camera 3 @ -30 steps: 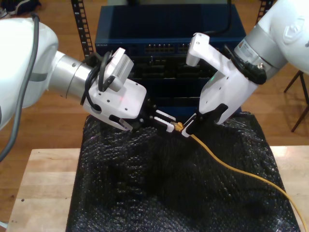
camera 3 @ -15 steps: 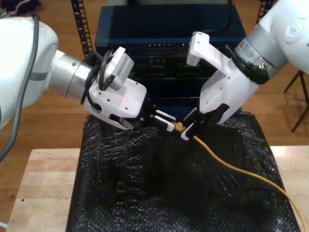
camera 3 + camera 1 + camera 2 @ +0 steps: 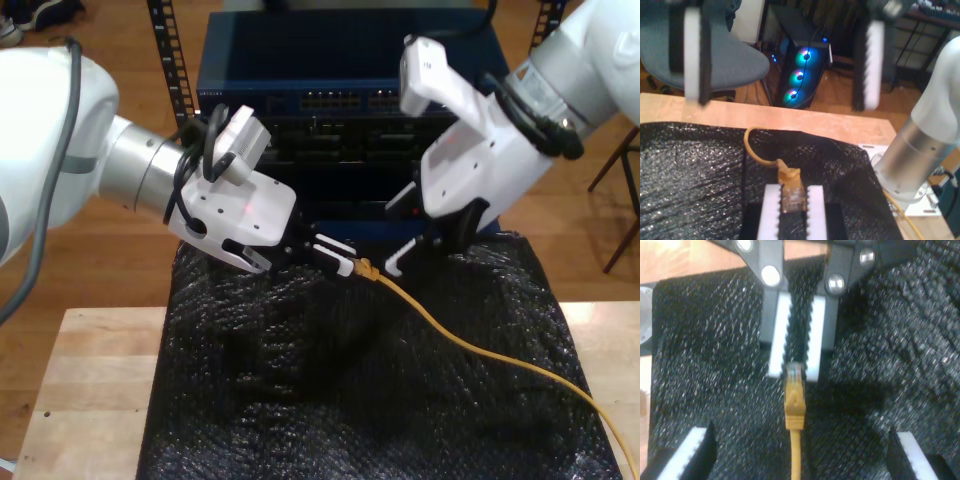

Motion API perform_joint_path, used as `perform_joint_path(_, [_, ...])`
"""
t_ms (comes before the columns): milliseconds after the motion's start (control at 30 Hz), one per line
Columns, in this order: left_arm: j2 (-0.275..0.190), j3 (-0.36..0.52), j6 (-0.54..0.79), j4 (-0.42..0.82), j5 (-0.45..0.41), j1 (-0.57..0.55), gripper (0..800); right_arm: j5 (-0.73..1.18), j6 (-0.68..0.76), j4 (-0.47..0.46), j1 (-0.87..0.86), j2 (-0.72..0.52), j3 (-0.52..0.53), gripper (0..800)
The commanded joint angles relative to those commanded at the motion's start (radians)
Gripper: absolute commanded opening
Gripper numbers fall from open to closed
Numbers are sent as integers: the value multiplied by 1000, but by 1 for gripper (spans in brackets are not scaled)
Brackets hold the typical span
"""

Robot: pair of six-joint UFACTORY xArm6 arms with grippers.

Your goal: Grab the cable and plug it in

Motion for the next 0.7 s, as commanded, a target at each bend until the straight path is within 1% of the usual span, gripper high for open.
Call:
perform_joint_path(100, [14,0,-5,-46,41,18,6,-2,-12,-5,5,-54,6,798])
perform_joint_path(200, [25,2,-5,-69,75,37,7,-6,-81,-6,5,-101,12,796])
perform_joint_path(267, [28,8,-11,-71,92,51,7,-6,-124,-3,5,-123,17,794])
perform_joint_path(400, [28,28,-48,-101,146,69,7,-8,-157,-6,5,-169,40,791])
perform_joint_path(533, [29,46,-52,-149,186,74,7,-40,-221,-6,5,-230,86,781])
perform_joint_path(700, [29,61,-74,-176,203,75,8,-141,-281,-5,8,-324,166,772])
